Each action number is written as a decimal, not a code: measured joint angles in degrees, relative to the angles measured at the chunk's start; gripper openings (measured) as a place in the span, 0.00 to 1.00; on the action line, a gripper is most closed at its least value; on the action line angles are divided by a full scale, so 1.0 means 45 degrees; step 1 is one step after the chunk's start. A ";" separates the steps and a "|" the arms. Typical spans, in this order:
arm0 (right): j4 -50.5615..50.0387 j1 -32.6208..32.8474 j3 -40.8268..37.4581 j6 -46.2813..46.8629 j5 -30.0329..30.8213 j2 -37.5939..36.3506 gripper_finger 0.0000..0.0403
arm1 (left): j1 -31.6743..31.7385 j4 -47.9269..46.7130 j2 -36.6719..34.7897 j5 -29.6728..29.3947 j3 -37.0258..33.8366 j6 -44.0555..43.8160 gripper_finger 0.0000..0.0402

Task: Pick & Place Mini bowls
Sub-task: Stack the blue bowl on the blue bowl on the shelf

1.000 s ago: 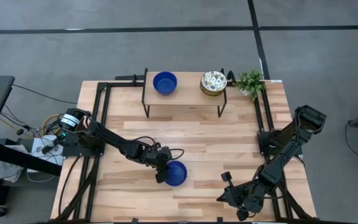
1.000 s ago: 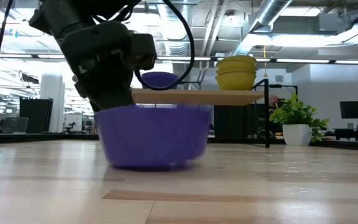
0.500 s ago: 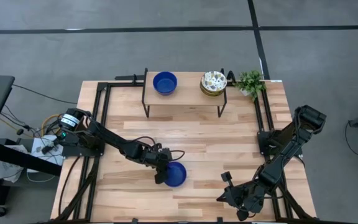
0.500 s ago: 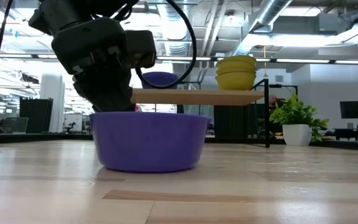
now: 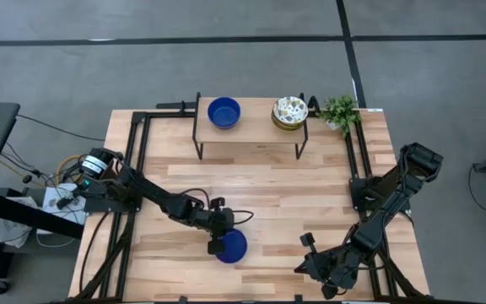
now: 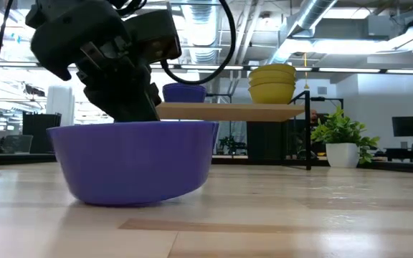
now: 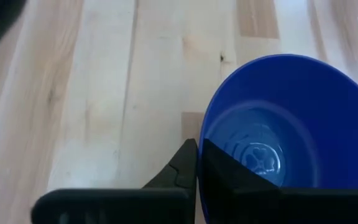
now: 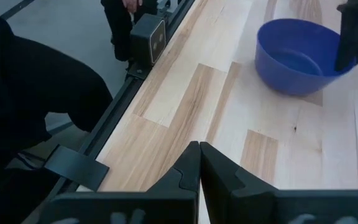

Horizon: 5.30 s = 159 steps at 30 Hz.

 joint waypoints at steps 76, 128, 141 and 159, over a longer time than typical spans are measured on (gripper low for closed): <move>-0.0662 -0.3831 0.0010 -0.2973 -0.0001 -0.1925 0.00 | 1.3843 -0.4988 -0.3027 0.1297 0.5022 0.1413 0.02; -0.0846 -0.3832 0.0010 -0.2841 0.0000 -0.1913 0.00 | 1.3615 -0.4819 -0.3348 0.1564 0.5013 0.2569 0.18; -0.0851 -0.3832 0.0010 -0.2836 -0.0005 -0.1913 0.00 | 1.3615 -0.5065 -0.3245 0.1552 0.5013 0.2521 0.02; -0.0851 -0.3832 0.0010 -0.2836 -0.0005 -0.1913 0.00 | 1.3678 -0.5265 -0.3245 0.1938 0.5013 0.2213 0.03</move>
